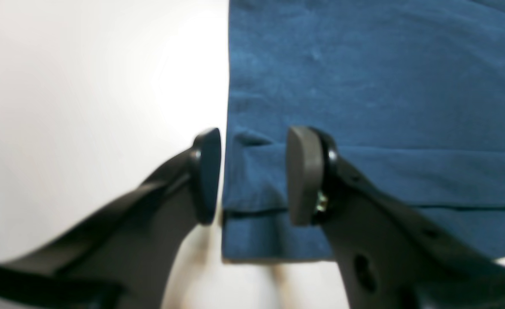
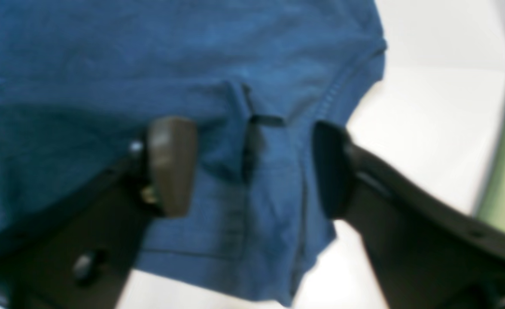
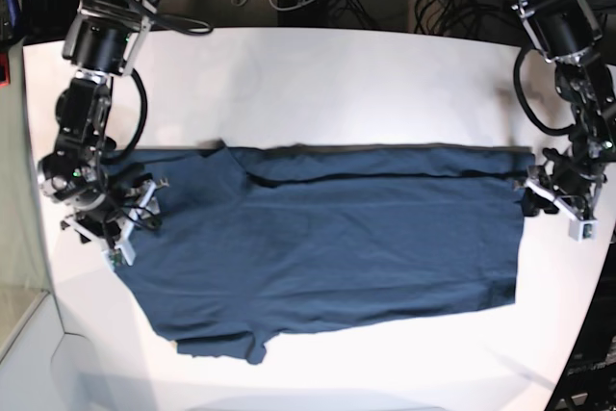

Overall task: Layout the t-shirt on the table in an organized manner, then fold the t-shirt properly
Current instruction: 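Hold the folded edge with both grippers and pull it back toward the collar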

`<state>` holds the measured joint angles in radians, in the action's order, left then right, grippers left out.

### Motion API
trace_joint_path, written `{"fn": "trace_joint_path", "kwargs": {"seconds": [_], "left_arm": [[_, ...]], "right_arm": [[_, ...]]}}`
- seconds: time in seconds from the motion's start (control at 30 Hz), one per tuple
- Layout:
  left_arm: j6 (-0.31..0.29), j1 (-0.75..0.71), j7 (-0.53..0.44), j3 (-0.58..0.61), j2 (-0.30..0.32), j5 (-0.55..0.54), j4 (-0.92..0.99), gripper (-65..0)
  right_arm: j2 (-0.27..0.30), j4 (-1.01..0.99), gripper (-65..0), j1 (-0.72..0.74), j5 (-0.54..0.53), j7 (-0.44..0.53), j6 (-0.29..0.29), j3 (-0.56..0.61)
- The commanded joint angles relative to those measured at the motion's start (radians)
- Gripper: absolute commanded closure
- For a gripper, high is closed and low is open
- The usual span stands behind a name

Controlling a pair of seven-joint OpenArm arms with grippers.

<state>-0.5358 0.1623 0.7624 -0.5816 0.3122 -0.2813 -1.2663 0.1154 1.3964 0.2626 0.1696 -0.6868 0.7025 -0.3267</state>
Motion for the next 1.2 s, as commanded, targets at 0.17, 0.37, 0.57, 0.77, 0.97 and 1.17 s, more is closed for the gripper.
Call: {"fn": "trace_joint_path", "kwargs": {"seconds": [0.17,0.37,0.57,0.77,0.97,1.17], "left_arm": [[-0.002,-0.062,-0.017,-0.070,0.000,-0.025,-0.100,-25.1],[-0.004,-0.109,-0.025,-0.140,-0.026,-0.019,-0.037,-25.2],[-0.004,-0.109,-0.110,-0.136,-0.023,-0.019,0.052,-25.3],[-0.004,-0.103,-0.117,-0.090,-0.020,-0.017,0.083,-25.3],[-0.004,-0.100,-0.119,-0.071,-0.026,-0.017,0.096,-25.3],[-0.004,-0.103,-0.119,-0.070,-0.023,-0.017,0.136,-18.5]], "right_arm": [[0.005,0.226,-48.5,-0.093,-0.017,0.025,-0.004,-0.070],[0.005,0.289,-48.5,-0.228,-0.020,0.028,-0.004,-0.079],[-0.009,0.291,-48.5,-0.286,-0.020,0.034,-0.004,-0.081],[-0.015,0.306,-48.5,-0.297,-0.020,0.032,-0.004,-0.110],[-0.015,0.332,-48.5,-0.299,-0.020,0.026,-0.004,-0.110],[-0.013,0.334,-48.5,-0.299,-0.020,0.026,-0.004,-0.151]]}}
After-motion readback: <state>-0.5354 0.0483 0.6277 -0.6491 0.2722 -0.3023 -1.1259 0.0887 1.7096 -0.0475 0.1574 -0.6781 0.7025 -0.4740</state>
